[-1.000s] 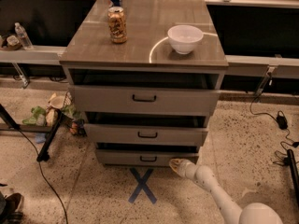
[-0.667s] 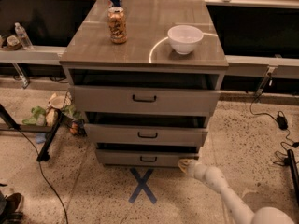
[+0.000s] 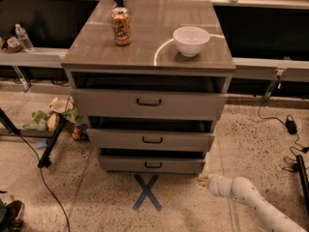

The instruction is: Close bottom drawer

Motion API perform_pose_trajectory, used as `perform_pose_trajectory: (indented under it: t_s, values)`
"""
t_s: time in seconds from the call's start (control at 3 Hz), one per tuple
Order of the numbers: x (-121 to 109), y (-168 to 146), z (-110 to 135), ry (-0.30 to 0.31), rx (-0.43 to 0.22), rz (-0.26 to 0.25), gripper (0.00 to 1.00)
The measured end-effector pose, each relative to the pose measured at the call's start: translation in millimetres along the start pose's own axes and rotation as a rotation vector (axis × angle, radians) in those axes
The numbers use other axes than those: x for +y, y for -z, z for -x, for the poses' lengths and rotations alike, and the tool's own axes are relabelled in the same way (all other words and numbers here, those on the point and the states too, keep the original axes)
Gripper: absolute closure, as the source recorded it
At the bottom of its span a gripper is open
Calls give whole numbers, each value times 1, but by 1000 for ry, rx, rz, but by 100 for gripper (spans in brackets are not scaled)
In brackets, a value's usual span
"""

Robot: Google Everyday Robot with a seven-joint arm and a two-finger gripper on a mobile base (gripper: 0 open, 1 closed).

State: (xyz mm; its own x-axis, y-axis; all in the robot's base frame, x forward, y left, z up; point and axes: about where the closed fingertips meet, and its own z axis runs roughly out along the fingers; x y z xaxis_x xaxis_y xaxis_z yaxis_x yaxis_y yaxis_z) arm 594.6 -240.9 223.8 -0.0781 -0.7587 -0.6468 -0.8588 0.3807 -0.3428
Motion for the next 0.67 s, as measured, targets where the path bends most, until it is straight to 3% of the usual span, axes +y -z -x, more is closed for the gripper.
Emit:
perform_pose_trajectory:
  t_s: [0.33,0.67]
  values:
    - [50,44,48,-108,-62,143,100]
    - [90,44,68,-113,-87,223,78]
